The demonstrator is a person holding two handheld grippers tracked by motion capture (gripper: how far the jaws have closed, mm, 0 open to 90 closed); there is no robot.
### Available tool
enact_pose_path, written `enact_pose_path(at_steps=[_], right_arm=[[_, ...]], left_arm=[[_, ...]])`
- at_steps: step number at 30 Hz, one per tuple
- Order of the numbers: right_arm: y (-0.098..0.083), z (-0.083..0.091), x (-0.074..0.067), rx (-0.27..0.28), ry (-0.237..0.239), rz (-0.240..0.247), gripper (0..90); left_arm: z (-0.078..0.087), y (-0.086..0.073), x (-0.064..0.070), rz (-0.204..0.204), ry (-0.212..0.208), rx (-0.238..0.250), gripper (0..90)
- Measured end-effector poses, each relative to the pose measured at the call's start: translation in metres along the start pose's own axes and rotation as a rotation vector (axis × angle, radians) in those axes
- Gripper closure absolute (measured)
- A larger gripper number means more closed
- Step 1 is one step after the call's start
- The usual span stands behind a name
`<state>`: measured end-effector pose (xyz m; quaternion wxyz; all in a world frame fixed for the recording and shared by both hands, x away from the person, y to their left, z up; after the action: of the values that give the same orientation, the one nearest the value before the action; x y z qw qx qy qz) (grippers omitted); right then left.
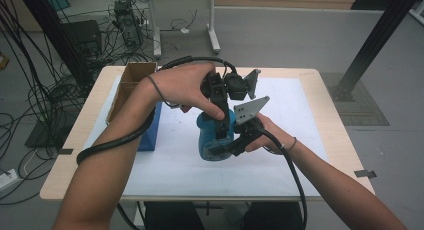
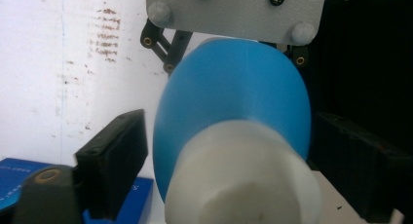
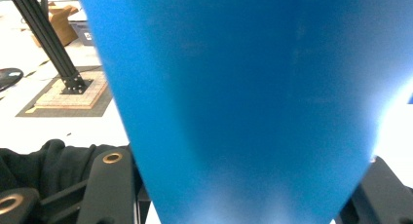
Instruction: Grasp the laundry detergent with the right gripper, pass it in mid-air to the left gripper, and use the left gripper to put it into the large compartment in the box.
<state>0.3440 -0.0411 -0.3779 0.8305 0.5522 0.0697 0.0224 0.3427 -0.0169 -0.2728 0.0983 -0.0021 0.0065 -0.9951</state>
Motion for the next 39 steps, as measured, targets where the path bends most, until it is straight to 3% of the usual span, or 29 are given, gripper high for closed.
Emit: enact_pose_path(at_steps=[2, 12, 15, 39], right_arm=[[0.0001, -0.0002, -0.0001, -0.001, 0.000, 0.000, 42.2], [0.0016, -0.0001, 0.0011, 0.000, -0.008, 0.003, 42.1], [0.0015, -0.0001, 0.0013, -0.004, -0.010, 0.005, 42.1], [0.0037, -0.0007, 0.0003, 0.000, -0.003, 0.008, 42.1]], left_arm=[[-0.0005, -0.0004, -0.0002, -0.003, 0.004, -0.004, 22.8], [-0.0013, -0.0001, -0.0001, 0.000, 0.000, -0.006, 29.6], [-0.0006, -0.0004, -0.0026, 0.004, 0.013, -0.006, 35.8], [0.0014, -0.0020, -0.0017, 0.012, 0.012, -0.018, 36.3]])
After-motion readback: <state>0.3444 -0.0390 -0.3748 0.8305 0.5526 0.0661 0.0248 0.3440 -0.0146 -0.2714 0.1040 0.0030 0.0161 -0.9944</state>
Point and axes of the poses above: each handheld gripper's, and its own axes: z roughly backward along the jaws, y roughly out of its top, x roughly to its right, the point moved 9 cm from there along -z, roughly forward along the jaws, and after that the axes turned 2 degrees about y, right-handed, at the moved point
